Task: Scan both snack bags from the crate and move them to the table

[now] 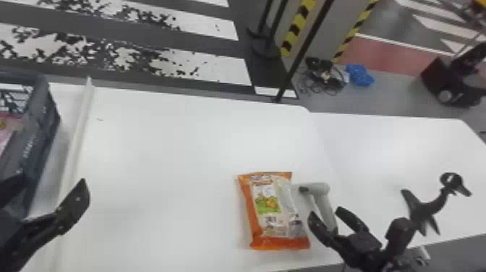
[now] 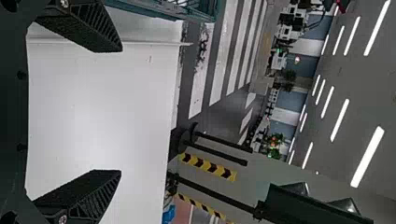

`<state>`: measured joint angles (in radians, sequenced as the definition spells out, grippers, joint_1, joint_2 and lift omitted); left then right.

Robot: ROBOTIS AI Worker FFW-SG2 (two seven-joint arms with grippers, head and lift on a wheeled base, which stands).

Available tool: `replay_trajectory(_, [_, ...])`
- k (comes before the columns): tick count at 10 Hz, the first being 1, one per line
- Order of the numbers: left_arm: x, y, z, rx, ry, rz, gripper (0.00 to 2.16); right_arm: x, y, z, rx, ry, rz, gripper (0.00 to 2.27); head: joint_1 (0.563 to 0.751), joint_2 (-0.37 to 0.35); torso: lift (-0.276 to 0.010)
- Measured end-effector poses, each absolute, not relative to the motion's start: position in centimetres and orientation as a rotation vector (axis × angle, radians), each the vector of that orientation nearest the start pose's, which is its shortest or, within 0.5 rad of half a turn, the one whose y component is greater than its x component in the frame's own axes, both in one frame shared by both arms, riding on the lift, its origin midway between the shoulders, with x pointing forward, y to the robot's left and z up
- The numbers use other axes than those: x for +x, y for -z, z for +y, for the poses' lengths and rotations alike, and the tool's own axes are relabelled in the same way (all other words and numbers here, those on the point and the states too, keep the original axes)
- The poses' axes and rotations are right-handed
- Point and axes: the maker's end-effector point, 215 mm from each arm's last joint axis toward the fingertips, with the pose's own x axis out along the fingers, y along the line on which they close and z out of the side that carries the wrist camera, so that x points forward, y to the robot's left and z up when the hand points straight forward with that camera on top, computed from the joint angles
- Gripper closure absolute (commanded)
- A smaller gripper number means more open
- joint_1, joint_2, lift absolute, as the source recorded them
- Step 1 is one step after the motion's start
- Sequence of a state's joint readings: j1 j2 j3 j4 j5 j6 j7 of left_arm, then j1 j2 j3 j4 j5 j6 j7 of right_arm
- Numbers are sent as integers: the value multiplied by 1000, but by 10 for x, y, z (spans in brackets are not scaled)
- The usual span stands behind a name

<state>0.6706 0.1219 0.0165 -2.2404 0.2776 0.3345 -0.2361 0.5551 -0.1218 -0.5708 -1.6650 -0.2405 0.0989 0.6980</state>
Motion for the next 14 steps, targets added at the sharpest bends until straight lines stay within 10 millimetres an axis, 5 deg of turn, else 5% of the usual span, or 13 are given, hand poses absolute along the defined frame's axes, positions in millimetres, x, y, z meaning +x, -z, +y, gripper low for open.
replay_trajectory(7, [369, 387, 141, -185, 362, 329, 63, 345, 529, -481, 78, -117, 426, 90, 695, -350, -87])
replay_trajectory(8, [368, 388, 140, -184, 364, 334, 63, 349, 535, -478, 77, -129, 438, 316, 695, -350, -87])
replay_trajectory(9, [368, 388, 139, -183, 366, 337, 63, 352, 542, -474, 75, -142, 457, 829, 695, -350, -87])
replay_trajectory(10, [367, 390, 139, -181, 368, 339, 63, 354, 553, -469, 77, -156, 491, 2128, 695, -350, -87])
replay_trajectory(12, [366, 390, 137, -180, 374, 342, 63, 350, 573, -467, 122, -154, 563, 2240, 695, -350, -87])
replay_trajectory(14, [365, 390, 136, -180, 377, 342, 63, 339, 567, -474, 137, -123, 542, 2240, 695, -350, -87])
